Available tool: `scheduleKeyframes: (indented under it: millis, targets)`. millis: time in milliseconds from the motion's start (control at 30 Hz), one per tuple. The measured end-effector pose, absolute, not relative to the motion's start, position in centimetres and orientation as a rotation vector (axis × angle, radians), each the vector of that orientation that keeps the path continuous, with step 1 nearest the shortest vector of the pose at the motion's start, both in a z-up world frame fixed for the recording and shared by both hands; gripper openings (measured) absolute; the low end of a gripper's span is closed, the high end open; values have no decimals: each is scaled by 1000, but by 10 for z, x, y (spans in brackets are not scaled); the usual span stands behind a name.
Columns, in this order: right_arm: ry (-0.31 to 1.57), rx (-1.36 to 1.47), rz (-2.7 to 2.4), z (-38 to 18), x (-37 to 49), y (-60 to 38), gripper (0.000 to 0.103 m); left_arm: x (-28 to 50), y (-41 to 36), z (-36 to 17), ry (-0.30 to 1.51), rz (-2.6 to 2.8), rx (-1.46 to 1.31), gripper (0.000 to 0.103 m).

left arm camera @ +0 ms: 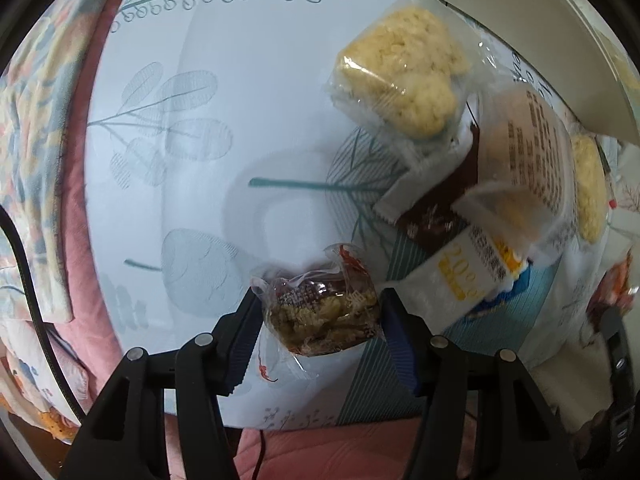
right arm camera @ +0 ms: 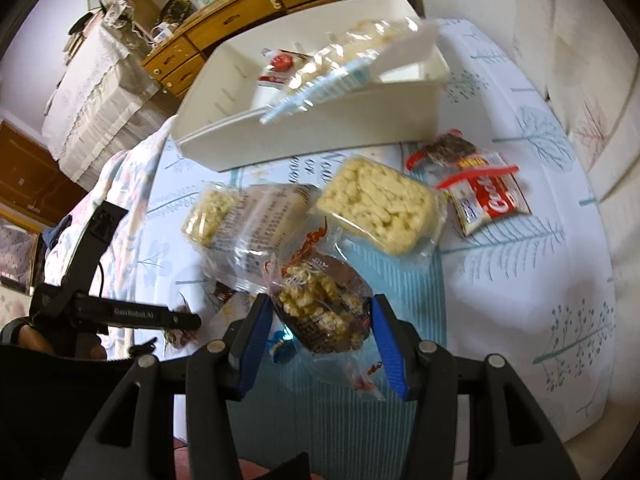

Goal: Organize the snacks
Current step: 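Carry both nut packs into the white tray and open both grippers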

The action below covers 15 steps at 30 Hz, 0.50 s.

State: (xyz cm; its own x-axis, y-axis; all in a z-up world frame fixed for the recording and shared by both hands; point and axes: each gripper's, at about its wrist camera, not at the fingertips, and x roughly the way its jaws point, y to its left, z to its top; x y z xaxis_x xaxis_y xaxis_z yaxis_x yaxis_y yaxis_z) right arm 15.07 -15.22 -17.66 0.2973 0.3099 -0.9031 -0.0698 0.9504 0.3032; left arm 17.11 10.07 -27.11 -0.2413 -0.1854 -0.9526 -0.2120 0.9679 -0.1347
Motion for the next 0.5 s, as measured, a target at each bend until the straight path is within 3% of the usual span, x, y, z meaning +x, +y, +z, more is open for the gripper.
scheduleKeyframes:
  millis: [500]
  targets:
    - [1171,161,361,-146,204,-140,51,210,111,-173,1669,-27,-212,57]
